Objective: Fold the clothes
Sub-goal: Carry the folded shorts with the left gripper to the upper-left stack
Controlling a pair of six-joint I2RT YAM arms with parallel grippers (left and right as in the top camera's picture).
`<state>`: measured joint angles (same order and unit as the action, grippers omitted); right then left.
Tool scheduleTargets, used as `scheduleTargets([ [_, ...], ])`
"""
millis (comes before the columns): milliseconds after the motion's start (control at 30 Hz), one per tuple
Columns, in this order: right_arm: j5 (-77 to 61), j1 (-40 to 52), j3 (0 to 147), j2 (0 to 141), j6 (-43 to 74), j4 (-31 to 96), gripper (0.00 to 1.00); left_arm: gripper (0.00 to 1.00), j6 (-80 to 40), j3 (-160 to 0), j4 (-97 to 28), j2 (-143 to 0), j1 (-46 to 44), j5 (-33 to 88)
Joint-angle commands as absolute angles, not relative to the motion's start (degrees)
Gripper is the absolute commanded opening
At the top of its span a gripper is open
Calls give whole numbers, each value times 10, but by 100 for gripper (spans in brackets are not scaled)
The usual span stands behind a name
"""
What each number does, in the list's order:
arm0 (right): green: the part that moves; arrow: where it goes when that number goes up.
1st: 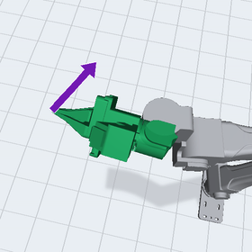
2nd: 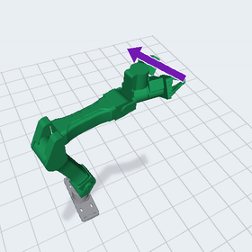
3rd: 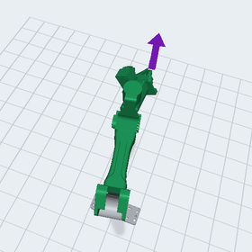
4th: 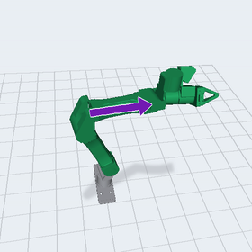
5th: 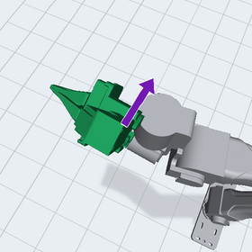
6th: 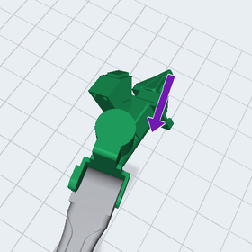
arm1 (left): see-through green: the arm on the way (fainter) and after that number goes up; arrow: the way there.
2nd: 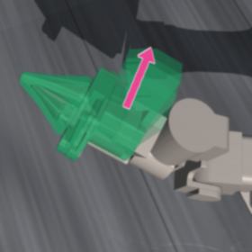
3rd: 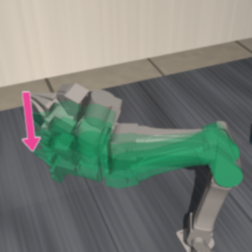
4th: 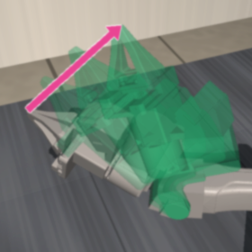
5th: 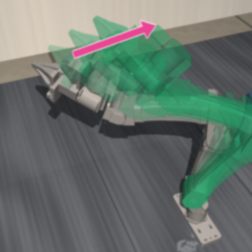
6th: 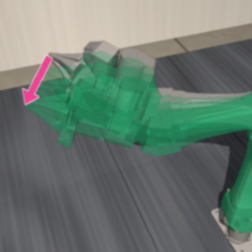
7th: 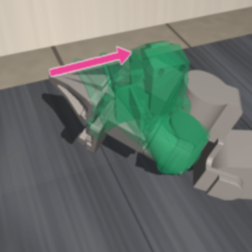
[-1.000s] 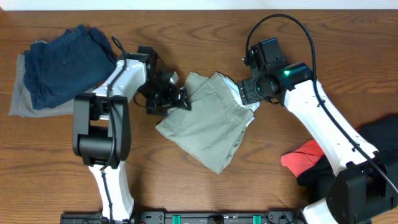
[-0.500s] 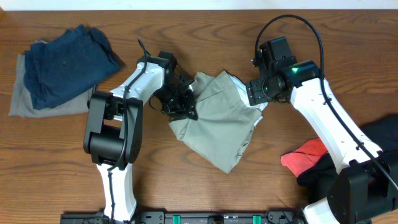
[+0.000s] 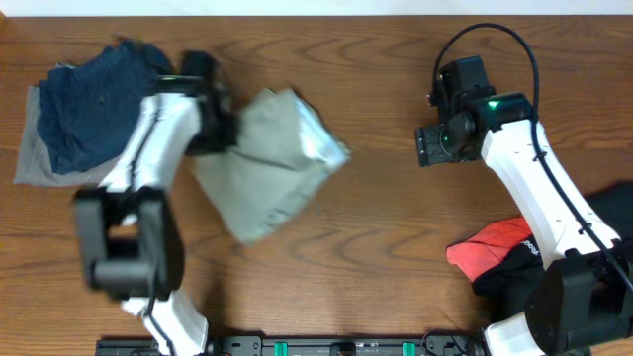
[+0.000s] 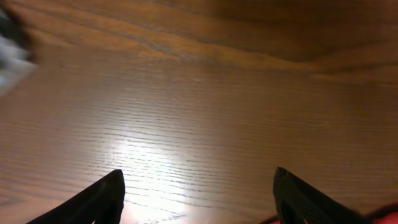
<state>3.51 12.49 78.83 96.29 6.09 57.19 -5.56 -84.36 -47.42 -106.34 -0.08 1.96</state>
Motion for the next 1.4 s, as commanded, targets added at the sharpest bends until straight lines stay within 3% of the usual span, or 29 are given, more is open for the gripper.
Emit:
scheduleTargets([
  [0, 41, 115, 796, 955, 68, 576, 74, 6, -71, -847, -411, -986, 34, -85],
  [167, 41, 115, 796, 955, 69, 576, 74, 6, -25, -847, -291, -952, 76, -84],
  [367, 41, 114, 796, 955, 69, 576, 74, 6, 6, -847, -243, -960, 115, -84],
  [933, 41, 114, 796, 955, 79, 570, 75, 7, -14, -846, -398, -1028, 132, 52],
  [1000, 41, 114, 796, 955, 79, 568, 75, 17, -14, -846, -410, -1044, 132, 53],
  [1033, 41, 114, 796, 955, 79, 568, 75, 31, -14, -846, -411, -1054, 132, 53],
  [1100, 41, 114, 796, 955, 79, 571, 75, 48, -13, -846, -408, -1069, 132, 53],
  [1367, 41, 114, 796, 955, 79, 580, 75, 61, -11, -846, -370, -1096, 132, -3],
])
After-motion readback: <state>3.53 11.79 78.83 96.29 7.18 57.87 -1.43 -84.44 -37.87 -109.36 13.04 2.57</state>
